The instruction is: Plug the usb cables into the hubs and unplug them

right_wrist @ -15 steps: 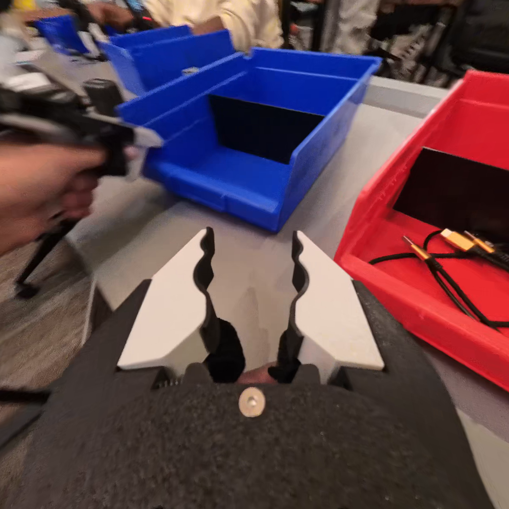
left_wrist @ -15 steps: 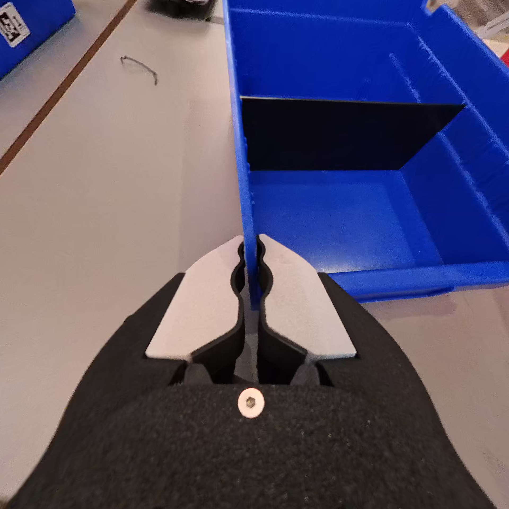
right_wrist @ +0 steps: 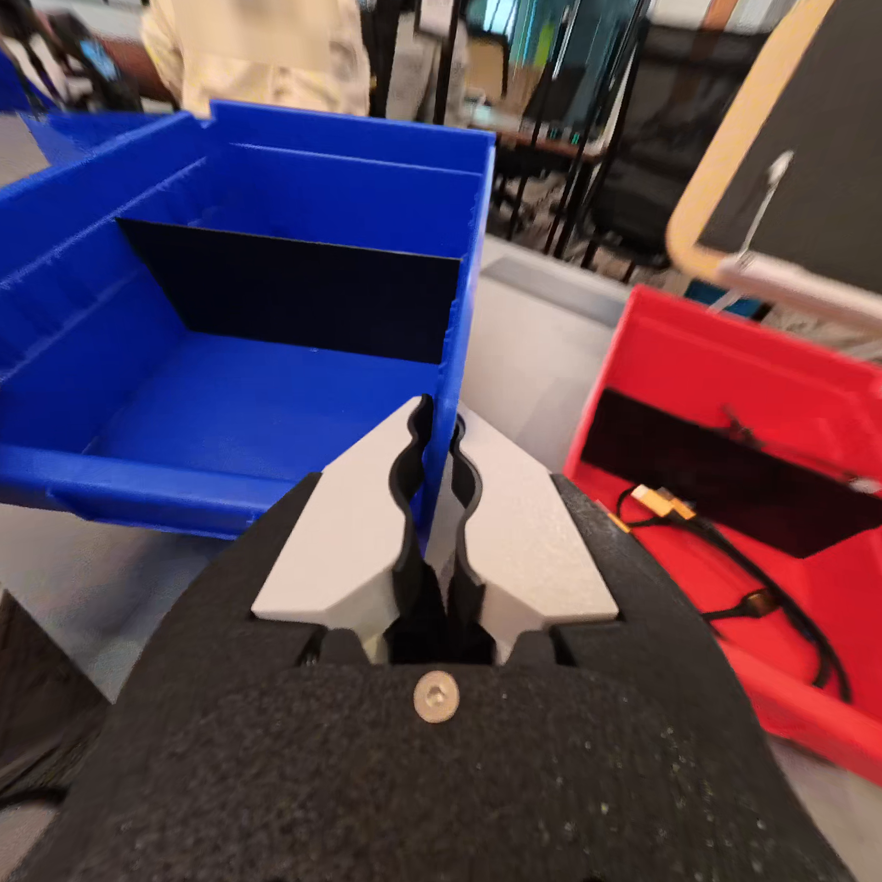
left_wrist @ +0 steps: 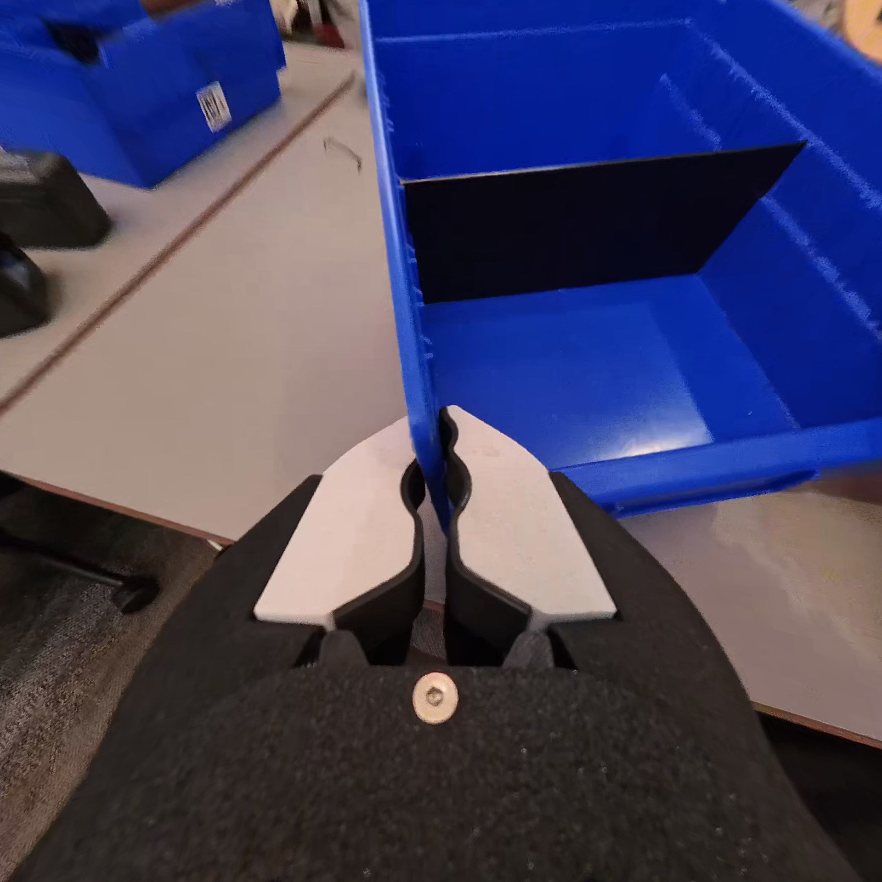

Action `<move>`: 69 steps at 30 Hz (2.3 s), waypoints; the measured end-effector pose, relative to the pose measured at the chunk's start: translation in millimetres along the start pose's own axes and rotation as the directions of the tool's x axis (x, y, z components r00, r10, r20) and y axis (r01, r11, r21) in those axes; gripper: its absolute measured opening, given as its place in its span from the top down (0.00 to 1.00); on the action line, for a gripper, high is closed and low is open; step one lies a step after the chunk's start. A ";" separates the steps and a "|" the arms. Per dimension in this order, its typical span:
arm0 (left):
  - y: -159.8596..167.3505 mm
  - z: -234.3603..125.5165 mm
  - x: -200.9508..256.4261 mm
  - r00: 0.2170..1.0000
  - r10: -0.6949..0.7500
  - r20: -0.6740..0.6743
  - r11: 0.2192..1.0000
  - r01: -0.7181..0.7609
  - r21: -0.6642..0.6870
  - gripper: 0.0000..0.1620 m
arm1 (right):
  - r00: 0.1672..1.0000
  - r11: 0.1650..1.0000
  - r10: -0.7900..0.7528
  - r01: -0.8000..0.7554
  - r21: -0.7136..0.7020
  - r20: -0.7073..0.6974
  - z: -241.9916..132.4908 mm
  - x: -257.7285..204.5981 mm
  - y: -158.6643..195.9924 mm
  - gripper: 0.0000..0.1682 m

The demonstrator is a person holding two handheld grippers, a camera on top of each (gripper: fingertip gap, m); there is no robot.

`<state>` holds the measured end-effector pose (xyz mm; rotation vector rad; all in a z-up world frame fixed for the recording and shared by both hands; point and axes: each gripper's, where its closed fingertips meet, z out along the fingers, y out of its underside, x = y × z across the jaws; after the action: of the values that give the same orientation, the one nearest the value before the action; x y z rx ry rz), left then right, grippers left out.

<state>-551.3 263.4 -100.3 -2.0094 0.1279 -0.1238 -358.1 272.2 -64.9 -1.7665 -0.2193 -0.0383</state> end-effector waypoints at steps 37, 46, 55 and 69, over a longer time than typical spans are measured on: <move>43.2 -36.7 589.9 0.542 0.268 -0.796 0.947 -0.300 0.115 0.78 | 0.684 0.882 0.308 -0.466 -0.072 -0.661 -240.9 557.8 195.9 0.83; -47.5 22.2 285.9 0.898 0.251 -0.360 0.954 -0.166 0.251 0.73 | 0.982 0.990 0.138 -0.134 0.041 -0.131 -150.4 317.3 54.1 0.68; 9.2 83.5 276.5 0.854 0.190 -0.484 0.974 -0.226 -0.017 0.86 | 0.917 0.905 0.278 -0.350 -0.242 -0.287 -46.6 242.5 129.7 0.93; -41.6 132.2 89.7 0.933 0.197 -0.301 0.974 -0.222 -0.051 0.98 | 0.906 0.911 0.291 -0.360 -0.199 -0.306 65.7 94.1 45.2 0.97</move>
<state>-442.0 386.1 -116.3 -2.0370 0.5450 -0.2848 -264.3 339.5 -108.5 -2.0072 0.2984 -0.0654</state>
